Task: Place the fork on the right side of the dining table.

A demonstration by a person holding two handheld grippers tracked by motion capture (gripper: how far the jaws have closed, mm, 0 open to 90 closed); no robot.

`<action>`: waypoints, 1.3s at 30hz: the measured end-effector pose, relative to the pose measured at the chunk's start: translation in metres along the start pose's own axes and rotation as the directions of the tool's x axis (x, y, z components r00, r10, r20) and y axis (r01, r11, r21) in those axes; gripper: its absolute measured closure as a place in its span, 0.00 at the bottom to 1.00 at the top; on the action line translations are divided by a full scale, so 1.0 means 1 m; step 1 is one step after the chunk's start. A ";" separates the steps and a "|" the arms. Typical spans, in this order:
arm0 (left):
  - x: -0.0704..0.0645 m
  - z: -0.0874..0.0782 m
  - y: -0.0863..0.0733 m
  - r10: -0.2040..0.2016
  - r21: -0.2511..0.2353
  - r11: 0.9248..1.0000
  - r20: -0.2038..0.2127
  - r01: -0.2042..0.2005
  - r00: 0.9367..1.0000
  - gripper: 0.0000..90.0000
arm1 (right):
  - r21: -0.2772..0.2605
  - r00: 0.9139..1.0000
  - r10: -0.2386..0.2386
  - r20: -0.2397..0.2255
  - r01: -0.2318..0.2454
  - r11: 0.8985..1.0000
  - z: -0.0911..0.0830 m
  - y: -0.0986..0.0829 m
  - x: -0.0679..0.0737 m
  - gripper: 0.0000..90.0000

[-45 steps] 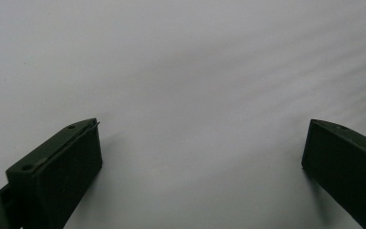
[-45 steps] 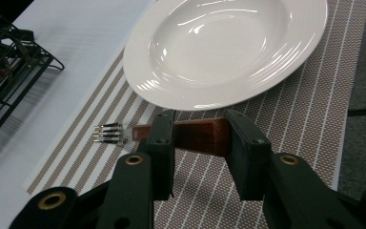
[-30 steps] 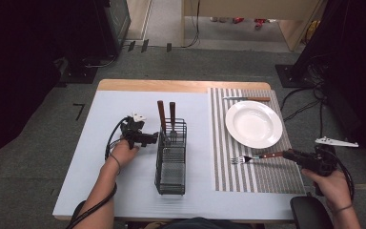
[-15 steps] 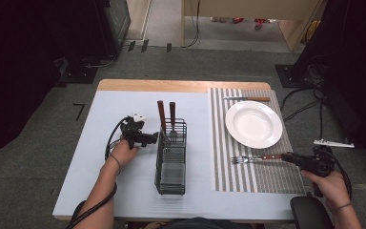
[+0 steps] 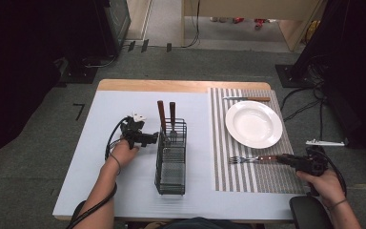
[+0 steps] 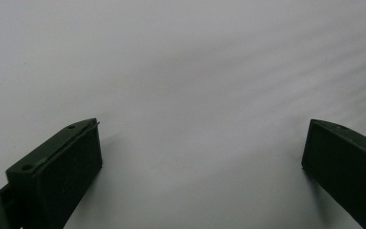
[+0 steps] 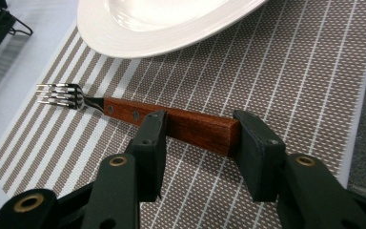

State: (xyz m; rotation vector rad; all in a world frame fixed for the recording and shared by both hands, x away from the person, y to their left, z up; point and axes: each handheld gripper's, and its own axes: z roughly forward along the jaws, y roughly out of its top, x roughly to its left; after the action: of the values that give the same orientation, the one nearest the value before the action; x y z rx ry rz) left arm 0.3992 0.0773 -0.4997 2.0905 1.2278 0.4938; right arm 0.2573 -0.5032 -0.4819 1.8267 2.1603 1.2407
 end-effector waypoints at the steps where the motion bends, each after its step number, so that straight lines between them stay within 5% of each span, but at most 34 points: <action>1: 0.000 0.000 0.000 0.000 0.000 1.000 0.000 0.000 1.000 0.00 | 0.004 1.000 -0.005 0.002 0.005 1.000 0.001 0.000 0.000 0.63; 19: 0.000 0.000 0.000 0.000 0.000 1.000 0.000 0.000 1.000 0.00 | 0.037 0.997 -0.060 0.054 0.059 0.998 0.006 0.001 0.004 0.59; 27: 0.000 0.000 0.000 0.000 0.000 1.000 0.000 0.000 1.000 0.00 | -0.015 0.996 -0.061 0.061 0.062 0.998 0.000 0.004 0.006 0.55; 39: 0.000 0.000 0.000 0.000 0.000 1.000 0.000 0.000 1.000 0.00 | -0.065 0.988 -0.149 0.041 0.151 0.986 0.004 0.021 0.038 0.47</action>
State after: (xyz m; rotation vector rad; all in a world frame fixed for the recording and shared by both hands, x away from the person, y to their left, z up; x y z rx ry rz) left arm 0.3992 0.0774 -0.4997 2.0903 1.2278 0.4939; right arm 0.2650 -0.4687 -0.4557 1.6145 2.1626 1.2233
